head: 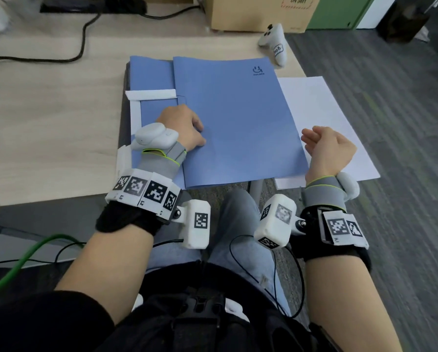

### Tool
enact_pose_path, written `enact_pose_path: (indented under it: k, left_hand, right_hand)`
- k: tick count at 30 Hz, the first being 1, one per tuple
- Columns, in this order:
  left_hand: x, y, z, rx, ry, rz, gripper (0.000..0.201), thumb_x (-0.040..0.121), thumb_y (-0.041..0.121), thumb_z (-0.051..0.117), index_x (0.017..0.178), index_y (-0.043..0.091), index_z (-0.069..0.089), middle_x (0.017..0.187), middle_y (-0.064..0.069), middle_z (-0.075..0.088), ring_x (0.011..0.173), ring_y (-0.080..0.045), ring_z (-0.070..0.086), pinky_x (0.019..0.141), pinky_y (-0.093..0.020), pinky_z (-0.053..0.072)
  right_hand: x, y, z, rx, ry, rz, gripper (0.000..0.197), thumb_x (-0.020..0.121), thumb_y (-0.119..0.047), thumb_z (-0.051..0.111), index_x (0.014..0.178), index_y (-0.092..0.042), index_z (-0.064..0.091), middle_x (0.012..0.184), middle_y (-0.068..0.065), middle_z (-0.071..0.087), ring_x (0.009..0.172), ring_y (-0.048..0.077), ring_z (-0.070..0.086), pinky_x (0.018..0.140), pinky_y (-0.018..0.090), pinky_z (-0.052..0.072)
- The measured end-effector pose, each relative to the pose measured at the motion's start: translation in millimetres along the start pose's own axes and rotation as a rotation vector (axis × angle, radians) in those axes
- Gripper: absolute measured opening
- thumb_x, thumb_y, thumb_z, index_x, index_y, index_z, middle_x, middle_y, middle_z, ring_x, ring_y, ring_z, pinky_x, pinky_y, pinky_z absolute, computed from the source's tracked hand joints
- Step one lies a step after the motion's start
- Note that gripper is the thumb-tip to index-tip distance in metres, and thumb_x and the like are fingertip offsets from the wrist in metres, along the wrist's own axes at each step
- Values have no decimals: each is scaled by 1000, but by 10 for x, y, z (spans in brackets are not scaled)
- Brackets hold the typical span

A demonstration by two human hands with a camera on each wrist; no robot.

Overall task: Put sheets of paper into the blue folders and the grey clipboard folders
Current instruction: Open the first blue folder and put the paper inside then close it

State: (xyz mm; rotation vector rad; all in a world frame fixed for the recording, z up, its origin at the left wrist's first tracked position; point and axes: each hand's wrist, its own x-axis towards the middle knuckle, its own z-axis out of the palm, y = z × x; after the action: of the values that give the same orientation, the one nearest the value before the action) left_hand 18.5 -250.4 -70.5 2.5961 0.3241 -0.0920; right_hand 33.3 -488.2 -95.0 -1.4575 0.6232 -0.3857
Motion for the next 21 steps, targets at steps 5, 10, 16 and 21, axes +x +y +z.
enact_pose_path:
  k: [5, 10, 16, 21]
  left_hand:
    - [94, -42, -7, -1, -45, 6, 22, 70, 18, 76, 92, 21, 75, 109, -1, 72, 102, -20, 65, 86, -27, 48]
    - [153, -61, -63, 7, -65, 24, 11, 72, 17, 73, 83, 19, 76, 106, 0, 73, 103, -19, 65, 88, -31, 50]
    - [218, -110, -120, -62, -90, 13, 11, 72, 14, 72, 81, 10, 77, 106, 1, 73, 102, -13, 66, 92, -31, 50]
    - [220, -135, -153, -88, -98, 12, 7, 73, 12, 71, 78, 11, 76, 103, 2, 74, 101, -10, 66, 92, -34, 51]
  right_hand:
    - [53, -41, 180, -365, -94, -152, 19, 76, -20, 54, 75, -19, 73, 81, 1, 71, 82, 22, 65, 77, 29, 51]
    - [95, -90, 411, -622, -270, -177, 34, 79, -17, 56, 59, -15, 29, 57, 1, 25, 72, 21, 25, 52, 32, 20]
    - [195, -172, 606, -750, -339, -131, 47, 81, -23, 65, 124, -8, 53, 119, 6, 58, 108, 24, 56, 84, 29, 42]
    - [253, -257, 703, -790, -328, -139, 40, 74, -29, 70, 104, -6, 57, 92, 3, 56, 82, 24, 54, 66, 28, 38]
